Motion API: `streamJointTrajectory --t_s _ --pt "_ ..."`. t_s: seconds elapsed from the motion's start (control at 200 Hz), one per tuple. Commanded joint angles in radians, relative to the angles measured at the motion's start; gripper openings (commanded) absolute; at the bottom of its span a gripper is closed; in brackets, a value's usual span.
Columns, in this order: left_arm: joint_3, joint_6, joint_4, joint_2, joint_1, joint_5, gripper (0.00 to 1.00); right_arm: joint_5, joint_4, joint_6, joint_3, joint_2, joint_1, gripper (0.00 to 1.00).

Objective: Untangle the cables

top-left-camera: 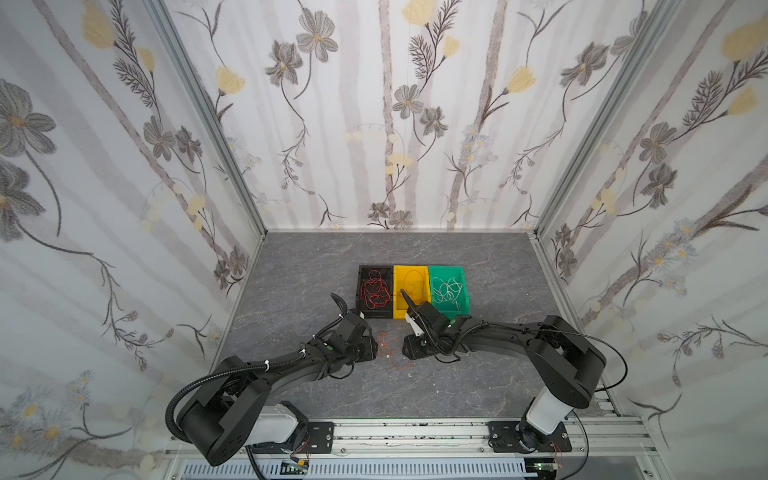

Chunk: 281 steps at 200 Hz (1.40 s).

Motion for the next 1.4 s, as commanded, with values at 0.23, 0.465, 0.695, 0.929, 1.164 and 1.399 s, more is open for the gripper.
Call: streamJointTrajectory --t_s 0.23,0.465,0.695,0.929,1.164,1.399 --pt "0.038 0.024 0.068 0.118 0.004 -0.022 0.24 -0.011 0.007 0.018 0.010 0.038 0.011 0.25" --pt "0.029 0.022 0.040 0.080 0.009 -0.065 0.05 0.027 -0.012 0.017 0.008 0.032 0.011 0.01" --pt "-0.016 0.015 -0.043 -0.094 0.027 -0.119 0.00 0.144 -0.099 0.003 -0.027 -0.029 0.010 0.00" --pt "-0.035 0.018 -0.190 -0.310 0.081 -0.159 0.00 0.255 -0.194 -0.006 -0.092 -0.147 0.000 0.00" --pt "0.007 0.026 -0.341 -0.479 0.145 -0.213 0.00 0.316 -0.253 0.021 -0.169 -0.203 -0.047 0.00" --pt "0.060 -0.011 -0.481 -0.576 0.234 -0.316 0.00 0.365 -0.283 0.113 -0.252 -0.296 -0.162 0.00"
